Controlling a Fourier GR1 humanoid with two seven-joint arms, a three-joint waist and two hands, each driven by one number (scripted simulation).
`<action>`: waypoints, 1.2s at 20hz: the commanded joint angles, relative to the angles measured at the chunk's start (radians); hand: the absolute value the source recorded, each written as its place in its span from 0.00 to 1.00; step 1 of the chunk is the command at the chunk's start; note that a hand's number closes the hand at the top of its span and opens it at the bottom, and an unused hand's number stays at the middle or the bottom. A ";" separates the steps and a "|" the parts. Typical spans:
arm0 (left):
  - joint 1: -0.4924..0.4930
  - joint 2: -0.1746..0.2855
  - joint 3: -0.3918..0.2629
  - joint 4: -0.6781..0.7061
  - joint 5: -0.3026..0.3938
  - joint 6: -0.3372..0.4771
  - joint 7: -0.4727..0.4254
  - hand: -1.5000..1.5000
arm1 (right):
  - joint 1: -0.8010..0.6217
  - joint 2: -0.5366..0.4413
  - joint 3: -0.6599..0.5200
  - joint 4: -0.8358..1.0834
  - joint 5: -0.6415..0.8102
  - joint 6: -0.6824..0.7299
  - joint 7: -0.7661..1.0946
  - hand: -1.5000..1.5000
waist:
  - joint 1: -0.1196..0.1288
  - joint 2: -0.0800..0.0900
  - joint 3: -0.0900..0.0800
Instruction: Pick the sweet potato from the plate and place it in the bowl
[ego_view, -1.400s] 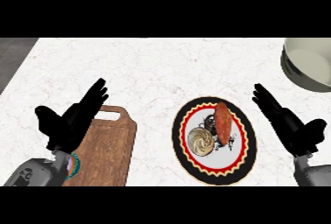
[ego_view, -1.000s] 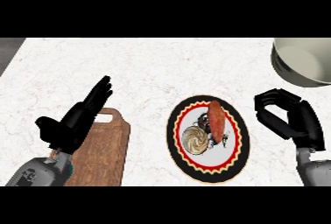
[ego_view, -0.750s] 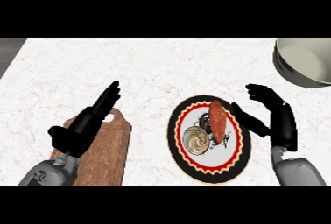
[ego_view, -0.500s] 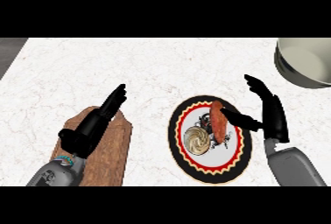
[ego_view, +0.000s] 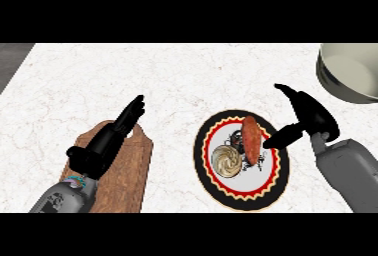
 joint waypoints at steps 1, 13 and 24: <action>-0.013 -0.009 0.006 0.028 -0.003 -0.003 0.003 0.50 | -0.118 -0.010 0.016 -0.007 -0.148 0.285 0.206 0.00 | -0.002 0.002 0.000; 0.044 -0.029 0.006 0.020 -0.040 -0.018 -0.041 0.50 | -0.295 0.112 0.025 0.164 -0.352 0.396 0.497 0.00 | -0.008 0.003 0.003; 0.070 -0.049 0.049 0.008 -0.059 -0.044 -0.040 0.50 | -0.247 0.150 0.099 0.100 -0.227 0.309 0.468 0.00 | -0.019 0.001 0.004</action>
